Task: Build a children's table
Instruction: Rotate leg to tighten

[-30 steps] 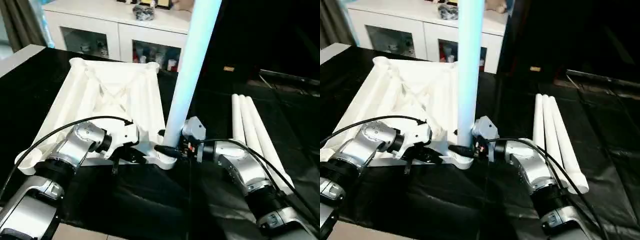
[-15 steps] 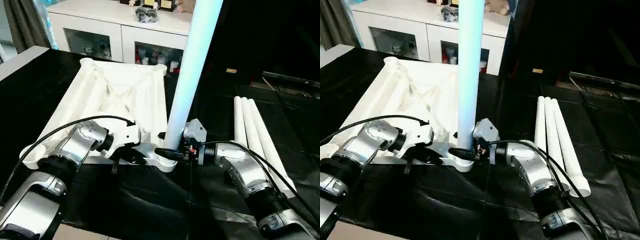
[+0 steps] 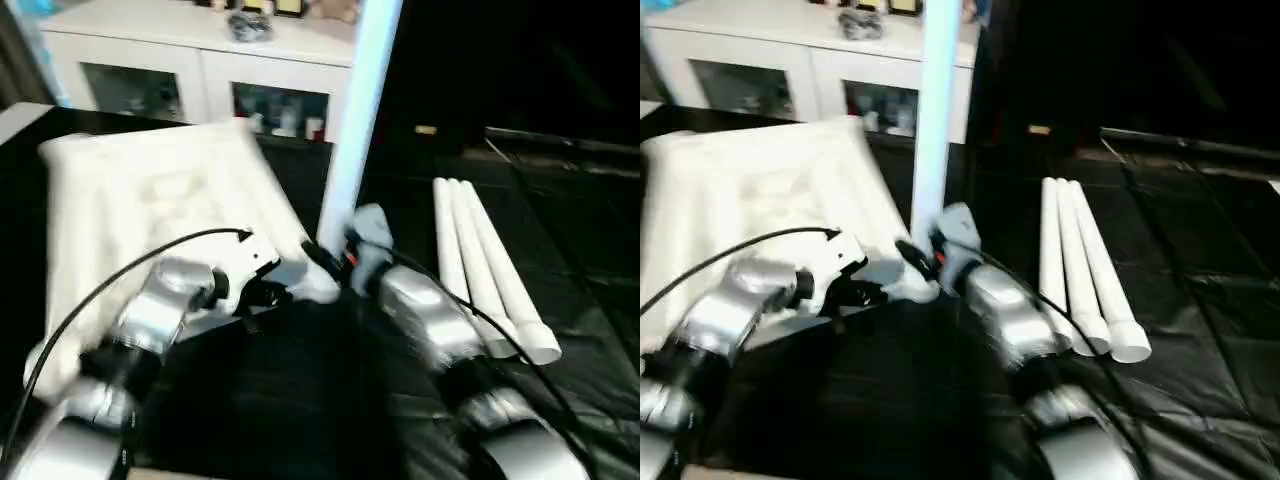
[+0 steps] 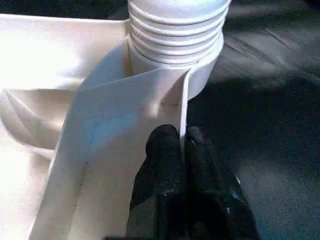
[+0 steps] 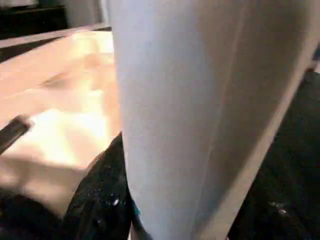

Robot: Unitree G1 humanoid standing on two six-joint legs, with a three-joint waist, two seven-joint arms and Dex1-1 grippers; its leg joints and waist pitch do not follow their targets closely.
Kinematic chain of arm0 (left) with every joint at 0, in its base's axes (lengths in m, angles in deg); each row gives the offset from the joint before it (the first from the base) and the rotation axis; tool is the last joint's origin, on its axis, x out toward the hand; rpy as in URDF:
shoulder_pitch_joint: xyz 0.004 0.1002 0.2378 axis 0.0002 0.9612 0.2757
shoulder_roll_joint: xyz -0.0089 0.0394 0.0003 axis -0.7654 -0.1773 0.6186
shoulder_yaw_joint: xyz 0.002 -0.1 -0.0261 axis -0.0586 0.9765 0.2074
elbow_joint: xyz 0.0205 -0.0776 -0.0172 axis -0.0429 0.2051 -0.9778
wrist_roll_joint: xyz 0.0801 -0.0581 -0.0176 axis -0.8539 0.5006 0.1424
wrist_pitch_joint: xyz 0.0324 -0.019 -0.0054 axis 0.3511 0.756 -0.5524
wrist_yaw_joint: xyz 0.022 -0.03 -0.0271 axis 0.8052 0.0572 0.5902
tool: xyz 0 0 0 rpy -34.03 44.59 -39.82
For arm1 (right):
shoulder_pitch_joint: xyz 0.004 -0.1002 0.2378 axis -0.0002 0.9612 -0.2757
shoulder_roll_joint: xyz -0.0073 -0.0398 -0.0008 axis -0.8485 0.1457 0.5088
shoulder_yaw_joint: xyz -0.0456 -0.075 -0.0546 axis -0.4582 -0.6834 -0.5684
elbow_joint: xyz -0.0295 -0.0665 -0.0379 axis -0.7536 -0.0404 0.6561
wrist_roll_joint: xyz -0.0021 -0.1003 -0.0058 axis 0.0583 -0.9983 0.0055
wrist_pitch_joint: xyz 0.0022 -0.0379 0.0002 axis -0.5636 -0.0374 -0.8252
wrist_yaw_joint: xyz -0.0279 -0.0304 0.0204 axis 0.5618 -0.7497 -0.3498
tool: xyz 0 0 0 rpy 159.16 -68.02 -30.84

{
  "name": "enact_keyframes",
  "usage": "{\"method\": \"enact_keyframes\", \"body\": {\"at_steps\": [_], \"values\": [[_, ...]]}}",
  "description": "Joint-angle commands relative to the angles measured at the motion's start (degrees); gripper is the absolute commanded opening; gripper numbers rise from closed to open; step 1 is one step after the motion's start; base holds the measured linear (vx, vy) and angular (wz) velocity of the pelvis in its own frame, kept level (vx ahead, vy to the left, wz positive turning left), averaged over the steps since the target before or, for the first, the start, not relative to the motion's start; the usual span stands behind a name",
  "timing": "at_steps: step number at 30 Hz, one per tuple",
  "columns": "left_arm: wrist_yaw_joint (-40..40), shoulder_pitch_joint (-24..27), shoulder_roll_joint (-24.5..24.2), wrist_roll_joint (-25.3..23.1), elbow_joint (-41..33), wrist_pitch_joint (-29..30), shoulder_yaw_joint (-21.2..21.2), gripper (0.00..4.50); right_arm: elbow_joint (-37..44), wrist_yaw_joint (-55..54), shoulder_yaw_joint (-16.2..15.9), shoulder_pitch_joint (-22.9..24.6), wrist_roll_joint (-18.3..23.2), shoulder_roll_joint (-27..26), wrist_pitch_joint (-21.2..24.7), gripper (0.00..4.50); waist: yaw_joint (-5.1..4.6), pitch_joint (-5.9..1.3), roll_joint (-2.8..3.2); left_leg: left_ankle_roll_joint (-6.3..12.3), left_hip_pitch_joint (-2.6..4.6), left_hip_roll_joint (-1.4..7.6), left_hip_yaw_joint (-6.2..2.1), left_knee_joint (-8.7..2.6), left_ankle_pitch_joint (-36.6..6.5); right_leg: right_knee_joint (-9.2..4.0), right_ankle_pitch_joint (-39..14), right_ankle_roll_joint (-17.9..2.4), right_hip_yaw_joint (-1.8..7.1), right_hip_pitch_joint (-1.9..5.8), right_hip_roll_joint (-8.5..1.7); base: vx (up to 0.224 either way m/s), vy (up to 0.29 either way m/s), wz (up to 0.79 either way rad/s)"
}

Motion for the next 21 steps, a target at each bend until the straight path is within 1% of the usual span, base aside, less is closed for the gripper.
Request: {"method": "enact_keyframes", "body": {"at_steps": [1, 2, 3, 4, 5, 6, 7, 8, 9, 10, 11, 12, 13, 14, 16, 17, 18, 19, 20, 21], "values": [[0.04, 0.17, 4.37, 3.47, -9.28, 3.02, 0.79, 0.0, -8.6, -3.53, -0.33, 1.21, -1.73, -0.47, 5.47, 1.91, 0.7, -2.47, 0.42, -0.01, -0.96, 3.7, -1.12, -4.89, -14.43, -4.52, -25.31, -8.59, 4.46, 2.22, -6.49, 0.0, 0.0, 0.0], [0.25, 0.33, 4.81, 3.18, -9.67, 3.17, 0.24, 0.0, -9.03, -3.75, -0.49, 0.96, -1.87, -0.61, 5.69, 1.91, 0.78, -2.48, 0.63, 0.74, -1.16, 3.62, -0.94, -4.79, -12.26, -4.23, -22.53, -9.36, 4.53, 2.29, -6.33, 0.055, -0.013, 0.05], [0.43, 0.24, 4.97, 2.95, -9.32, 2.87, -0.14, 0.0, -9.24, -3.87, -0.65, 0.85, -2.02, -0.66, 5.63, 1.91, 0.97, -2.55, 0.71, 1.07, -1.03, 3.58, -0.81, -4.72, -11.4, -4.18, -21.25, -9.6, 4.58, 2.21, -6.28, 0.055, -0.013, 0.05], [0.68, 0.0, 5.14, 2.65, -8.46, 2.38, -0.52, 0.0, -9.24, -3.73, -0.86, 0.86, -2.14, -0.76, 5.59, 1.91, 1.06, -2.76, 0.52, 1.69, -1.23, 3.45, -0.69, -4.71, -9.22, -3.7, -18.07, -10.15, 4.61, 2.55, -6.11, 0.059, -0.02, 0.04], [1.24, -0.31, 5.22, 2.21, -7.47, 1.8, -0.89, 0.0, -9.28, -3.73, -0.89, 0.87, -2.4, -0.94, 5.7, 1.91, 1.26, -2.91, 0.53, 2.17, -1.18, 3.47, -0.62, -4.68, -7.24, -3.39, -15.03, -10.67, 4.62, 2.64, -6.02, 0.055, -0.023, 0.02], [1.59, -0.33, 5.23, 2.09, -7.41, 1.89, -0.98, 0.0, -9.47, -3.85, -0.81, 0.79, -2.6, -1.05, 5.67, 1.91, 1.39, -2.94, 0.43, 2.63, -1.25, 3.37, -0.54, -4.68, -6.12, -3.25, -13.69, -10.87, 4.57, 2.87, -6.02, 0.055, -0.023, 0.02], [2.26, -0.57, 5.13, 1.77, -6.85, 1.77, -1.07, 0.0, -9.68, -3.95, -0.67, 0.72, -2.91, -1.24, 5.66, 1.91, 1.49, -2.9, 0.64, 2.73, -1.24, 3.37, -0.54, -4.71, -6.0, -3.22, -13.61, -10.93, 4.57, 2.89, -6.04, 0.0, 0.0, 0.0], [3.82, -0.42, 4.88, 1.77, -7.81, 3.48, -0.99, 0.0, -11.08, -4.53, -0.32, 0.06, -3.24, -1.71, 5.12, 1.91, 1.55, -2.81, 1.12, 2.48, -1.06, 3.41, -0.54, -4.76, -6.72, -3.36, -14.56, -10.86, 4.56, 2.77, -6.02, 0.0, 0.0, 0.0], [4.26, -0.52, 4.79, 1.76, -7.65, 3.76, -0.8, 0.0, -11.35, -4.56, -0.34, -0.08, -3.32, -1.81, 4.96, 1.91, 1.37, -2.78, 0.87, 2.29, -1.11, 3.43, -0.53, -4.84, -7.34, -3.5, -15.44, -10.73, 4.52, 2.8, -5.98, 0.0, 0.0, 0.0], [4.36, -0.55, 4.77, 1.75, -7.6, 3.82, -0.76, 0.0, -11.4, -4.55, -0.35, -0.11, -3.34, -1.83, 4.92, 1.91, 1.37, -2.6, 0.84, 1.81, -1.04, 3.41, -0.61, -4.93, -9.31, -3.88, -18.72, -10.1, 4.41, 2.73, -6.02, 0.0, 0.0, 0.0], [4.83, -0.32, 4.58, 1.4, -8.39, 4.74, -0.66, 0.0, -12.15, -4.76, -0.3, -0.46, -3.44, -2.0, 4.58, 1.91, 1.28, -2.48, 1.06, 1.13, -0.85, 3.48, -0.68, -5.0, -11.39, -4.2, -21.68, -9.27, 4.39, 2.51, -6.0, 0.0, 0.0, 0.0], [4.96, -0.31, 4.51, 1.24, -8.4, 4.86, -0.6, 0.0, -12.31, -4.73, -0.24, -0.53, -3.39, -2.06, 4.66, 1.91, 1.28, -2.48, 1.06, 1.13, -0.85, 3.48, -0.68, -5.0, -11.39, -4.2, -21.68, -9.27, 4.39, 2.51, -6.0, 0.0, 0.0, 0.0], [5.42, -0.2, 4.32, 0.62, -8.65, 5.44, -0.37, 0.0, -12.91, -4.67, -0.18, -0.77, -3.37, -2.17, 4.68, 1.91, 1.19, -2.36, 1.19, 0.49, -0.66, 3.43, -0.84, -5.09, -14.03, -4.63, -25.3, -7.86, 4.25, 2.3, -5.9, 0.0, 0.0, 0.0], [5.58, -0.18, 4.3, 0.39, -8.64, 5.63, -0.19, 0.0, -13.08, -4.69, -0.57, -0.81, -3.76, -2.03, 4.24, 1.91, 1.09, -2.33, 1.1, 0.3, -0.71, 3.43, -0.94, -5.13, -14.84, -4.75, -26.35, -7.27, 4.21, 2.27, -5.91, 0.0, 0.0, 0.0], [5.8, -0.37, 4.35, 0.31, -8.18, 5.52, 0.07, 0.0, -13.01, -4.39, -0.82, -0.65, -3.87, -1.9, 4.08, 1.91, 1.07, -2.35, 1.12, 0.32, -0.68, 3.41, -0.96, -5.13, -15.06, -4.87, -26.52, -6.88, 4.26, 2.17, -5.92, 0.0, 0.0, 0.0], [5.91, -0.48, 4.32, 0.32, -7.86, 5.32, 0.13, 0.0, -12.94, -4.31, -0.55, -0.52, -3.53, -1.95, 4.2, 1.91, 1.05, -2.41, 1.18, 0.36, -0.68, 3.4, -0.95, -5.13, -14.88, -4.83, -25.91, -6.99, 4.31, 2.16, -5.9, 0.0, 0.0, 0.0], [6.09, -0.73, 4.24, 0.27, -7.15, 4.82, 0.23, 0.0, -12.8, -4.36, 0.13, -0.34, -2.84, -1.99, 4.25, 2.26, 1.07, -2.41, 1.29, 0.38, -0.68, 3.42, -0.97, -5.14, -14.78, -4.77, -25.54, -7.13, 4.32, 2.15, -5.89, 0.0, 0.0, 0.0], [6.15, -0.81, 4.2, 0.24, -6.89, 4.62, 0.27, 0.0, -12.75, -4.41, 0.36, -0.28, -2.63, -2.0, 4.22, 2.26, 1.06, -2.4, 1.28, 0.44, -0.69, 3.43, -0.94, -5.14, -14.8, -4.74, -25.11, -7.32, 4.33, 2.12, -5.85, 0.0, 0.0, 0.0], [6.38, -1.07, 4.04, 0.1, -6.21, 4.01, 0.24, 0.0, -12.61, -4.37, 0.76, -0.19, -2.56, -1.9, 3.96, 2.26, 1.19, -2.48, 1.39, 0.46, -0.61, 3.45, -0.87, -5.08, -14.39, -4.74, -24.34, -7.77, 4.4, 2.08, -5.93, 0.0, 0.0, 0.0], [6.54, -1.23, 3.92, 0.02, -5.83, 3.64, 0.19, 0.0, -12.56, -4.31, 0.97, -0.16, -2.61, -1.83, 3.76, 2.5, 1.28, -2.53, 1.32, 0.47, -0.63, 3.45, -0.83, -5.07, -14.1, -4.67, -23.73, -7.91, 4.41, 2.13, -5.9, 0.0, 0.0, 0.0]]}}
